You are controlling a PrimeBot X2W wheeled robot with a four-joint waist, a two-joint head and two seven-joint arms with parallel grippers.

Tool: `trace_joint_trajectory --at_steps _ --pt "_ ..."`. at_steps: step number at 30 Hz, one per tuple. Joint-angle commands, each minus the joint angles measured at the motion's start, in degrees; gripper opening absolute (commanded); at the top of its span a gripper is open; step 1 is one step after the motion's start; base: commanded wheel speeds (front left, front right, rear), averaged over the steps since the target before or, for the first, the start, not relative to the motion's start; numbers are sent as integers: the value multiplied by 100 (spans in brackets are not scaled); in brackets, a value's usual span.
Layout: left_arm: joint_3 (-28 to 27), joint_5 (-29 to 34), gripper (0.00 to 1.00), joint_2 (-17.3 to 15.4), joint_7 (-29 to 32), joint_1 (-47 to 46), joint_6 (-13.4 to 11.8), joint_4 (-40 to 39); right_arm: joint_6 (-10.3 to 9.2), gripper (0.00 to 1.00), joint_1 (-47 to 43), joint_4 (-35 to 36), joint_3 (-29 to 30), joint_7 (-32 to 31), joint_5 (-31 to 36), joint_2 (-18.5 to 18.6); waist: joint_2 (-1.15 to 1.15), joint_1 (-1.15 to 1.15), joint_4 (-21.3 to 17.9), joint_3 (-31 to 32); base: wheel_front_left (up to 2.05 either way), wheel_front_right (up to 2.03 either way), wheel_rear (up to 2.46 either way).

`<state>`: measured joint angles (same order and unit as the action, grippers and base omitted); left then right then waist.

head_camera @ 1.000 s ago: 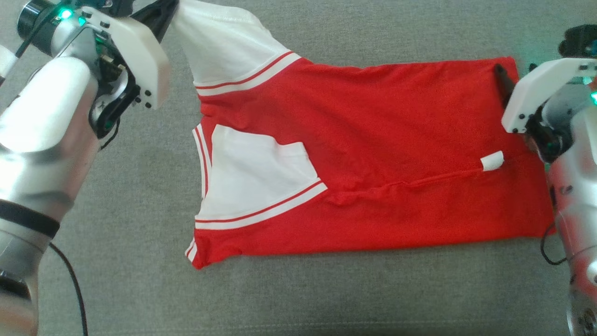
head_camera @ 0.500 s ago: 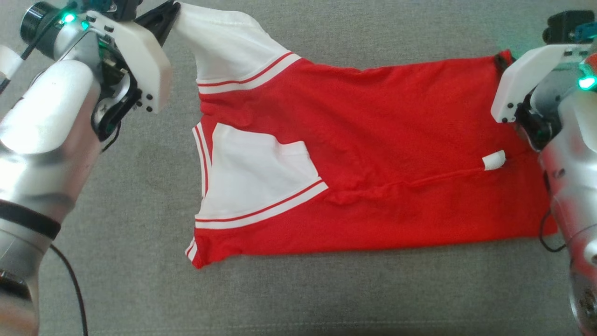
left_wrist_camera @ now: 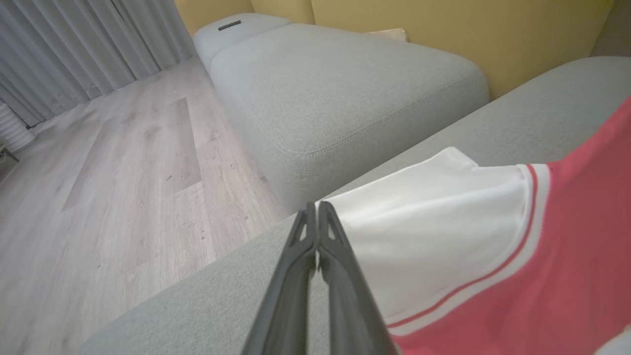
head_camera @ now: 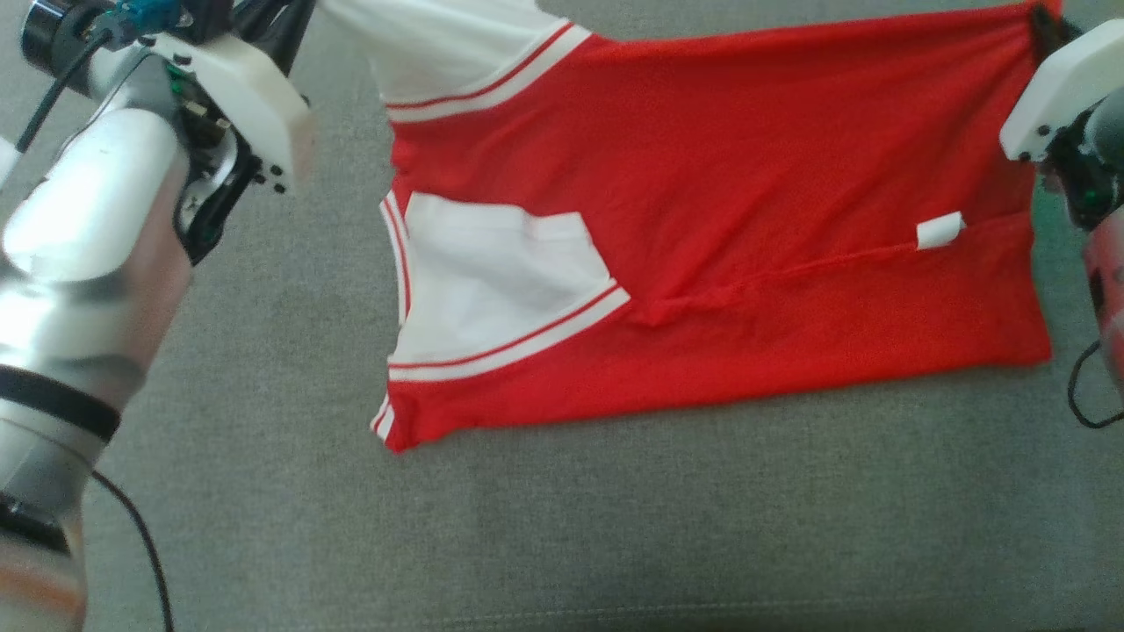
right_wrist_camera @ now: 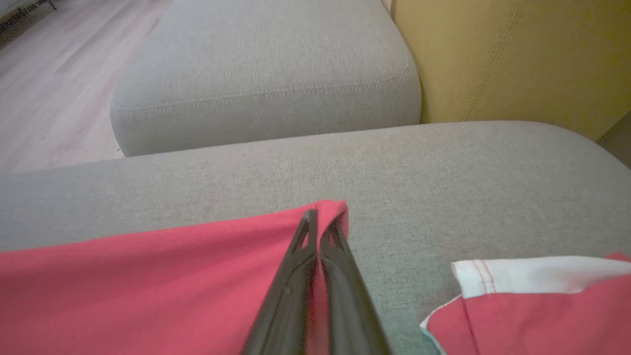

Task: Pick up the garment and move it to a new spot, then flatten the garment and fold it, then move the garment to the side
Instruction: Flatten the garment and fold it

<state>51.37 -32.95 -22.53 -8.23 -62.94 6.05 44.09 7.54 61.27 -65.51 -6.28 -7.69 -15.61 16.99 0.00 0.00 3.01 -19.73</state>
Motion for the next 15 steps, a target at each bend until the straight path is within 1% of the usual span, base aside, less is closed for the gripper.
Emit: trace_joint_trajectory --at_steps 1,4,8,11,15 --pt "-257 -20 0 -153 -126 -396 -41 -4 -5 0 142 139 -43 107 -85 41 0 0 -19 83 0 0 0" --pt "-211 -136 0 -15 -150 -231 1 127 -5 0 -60 131 -140 186 -236 76 0 0 -24 253 0 0 0" --pt "-131 -336 0 75 -205 190 61 164 -5 0 -526 196 -285 314 -514 81 0 0 11 528 0 0 0" --pt "-76 -467 0 74 -267 585 82 87 -5 0 -921 289 -407 374 -722 102 0 0 53 719 0 0 0" --pt "-50 -578 0 -28 -376 1138 44 -147 -5 0 -1404 452 -501 474 -989 191 0 0 111 955 0 0 0"
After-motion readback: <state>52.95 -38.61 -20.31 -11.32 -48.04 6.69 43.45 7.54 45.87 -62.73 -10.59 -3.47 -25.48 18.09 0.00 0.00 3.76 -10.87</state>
